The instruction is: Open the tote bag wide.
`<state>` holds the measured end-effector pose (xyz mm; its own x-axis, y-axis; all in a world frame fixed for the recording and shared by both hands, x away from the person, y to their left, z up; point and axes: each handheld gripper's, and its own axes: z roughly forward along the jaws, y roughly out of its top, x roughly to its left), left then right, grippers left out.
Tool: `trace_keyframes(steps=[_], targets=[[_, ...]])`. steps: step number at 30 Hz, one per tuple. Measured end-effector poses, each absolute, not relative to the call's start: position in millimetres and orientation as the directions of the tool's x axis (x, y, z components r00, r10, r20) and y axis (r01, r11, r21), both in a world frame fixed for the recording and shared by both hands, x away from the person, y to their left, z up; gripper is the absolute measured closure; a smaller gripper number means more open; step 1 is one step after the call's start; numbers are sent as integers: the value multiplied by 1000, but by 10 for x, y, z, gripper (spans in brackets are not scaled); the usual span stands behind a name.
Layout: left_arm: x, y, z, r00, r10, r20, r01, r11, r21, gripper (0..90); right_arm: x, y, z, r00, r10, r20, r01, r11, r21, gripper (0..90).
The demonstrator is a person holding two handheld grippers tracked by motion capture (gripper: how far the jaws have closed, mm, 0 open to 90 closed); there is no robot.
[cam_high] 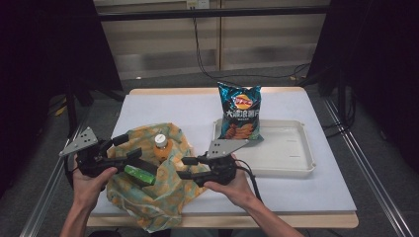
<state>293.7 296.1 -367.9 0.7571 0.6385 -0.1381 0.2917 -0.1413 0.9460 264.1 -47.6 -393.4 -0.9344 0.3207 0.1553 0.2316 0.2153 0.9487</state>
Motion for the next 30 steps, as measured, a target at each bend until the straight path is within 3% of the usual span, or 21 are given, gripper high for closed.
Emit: trace_keyframes(steps=[11, 18, 30], targets=[[2938, 3007, -3684, 742, 656, -140, 296, -132, 946, 188, 2650, 52, -3958, -962, 230, 146, 204, 250, 947, 512], [2938, 3030, -3672, 728, 673, -130, 296, -138, 945, 183, 2659, 251, -4053, -964, 223, 144, 206, 284, 936, 492], [2943, 3027, -3666, 729, 672, -131, 295, -136, 946, 182, 2803, 398, -4164, -943, 280, 178, 261, 296, 919, 622]])
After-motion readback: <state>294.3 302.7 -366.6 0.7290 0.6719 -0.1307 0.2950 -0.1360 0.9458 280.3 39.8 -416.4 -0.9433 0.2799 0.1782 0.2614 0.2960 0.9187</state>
